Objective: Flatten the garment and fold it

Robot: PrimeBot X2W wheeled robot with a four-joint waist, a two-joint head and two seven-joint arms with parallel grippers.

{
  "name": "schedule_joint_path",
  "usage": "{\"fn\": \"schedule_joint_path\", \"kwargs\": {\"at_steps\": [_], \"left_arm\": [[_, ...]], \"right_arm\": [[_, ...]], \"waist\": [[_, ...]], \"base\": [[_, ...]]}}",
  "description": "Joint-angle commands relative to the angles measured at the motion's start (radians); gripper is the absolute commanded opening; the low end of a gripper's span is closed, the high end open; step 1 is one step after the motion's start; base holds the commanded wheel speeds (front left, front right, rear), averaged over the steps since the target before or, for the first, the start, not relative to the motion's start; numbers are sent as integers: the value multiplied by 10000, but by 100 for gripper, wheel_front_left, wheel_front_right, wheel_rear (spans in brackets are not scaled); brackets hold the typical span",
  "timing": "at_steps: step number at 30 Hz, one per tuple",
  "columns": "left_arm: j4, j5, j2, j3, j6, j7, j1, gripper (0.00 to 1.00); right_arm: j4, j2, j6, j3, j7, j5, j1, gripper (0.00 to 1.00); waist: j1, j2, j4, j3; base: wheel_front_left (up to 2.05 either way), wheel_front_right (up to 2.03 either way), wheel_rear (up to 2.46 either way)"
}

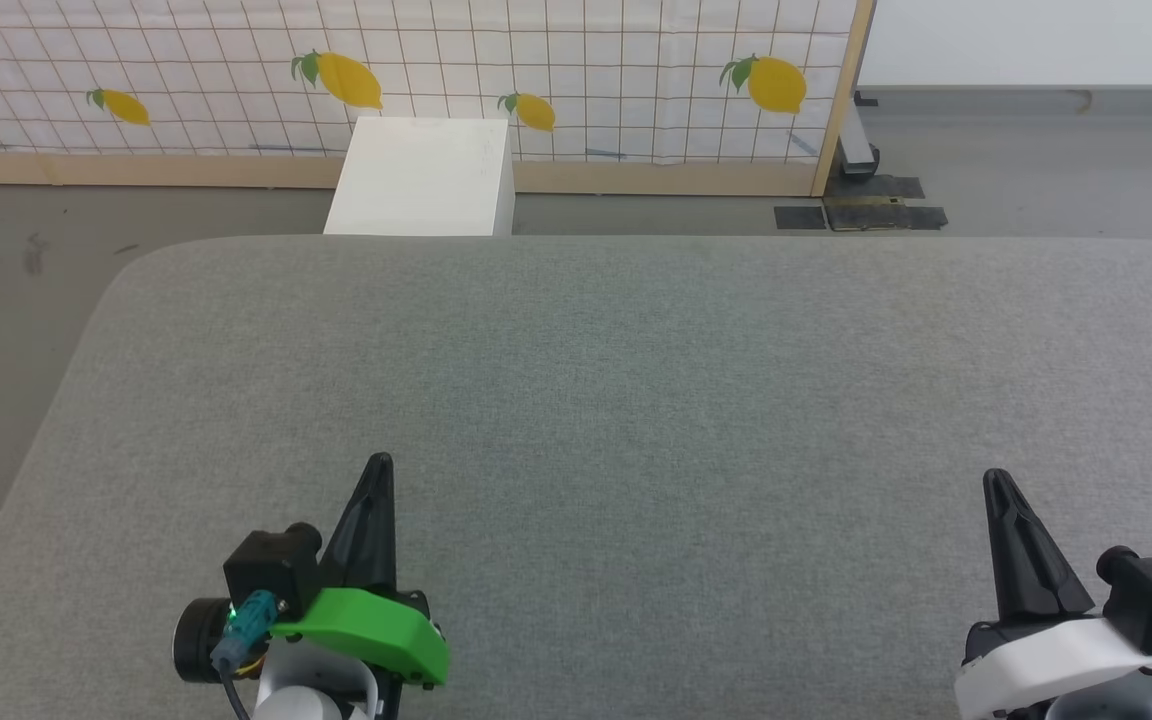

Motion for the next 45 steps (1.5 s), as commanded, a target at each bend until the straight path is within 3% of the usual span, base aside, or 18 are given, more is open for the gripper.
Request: {"fn": "schedule_joint_path", "kwargs": {"at_steps": [1, 45], "left_arm": [[-85, 149, -6, 70, 32, 57, 95, 0], [-673, 1144, -17, 647, 84, 945, 263, 0]], "right_arm": [[29, 8, -4, 38, 54, -94, -166, 0], [160, 22, -9, 353, 491, -650, -541, 0]], "waist": [[0, 0, -6, 0], [0, 0, -210, 5]], "base": [[0, 0, 0], [0, 0, 0]]}}
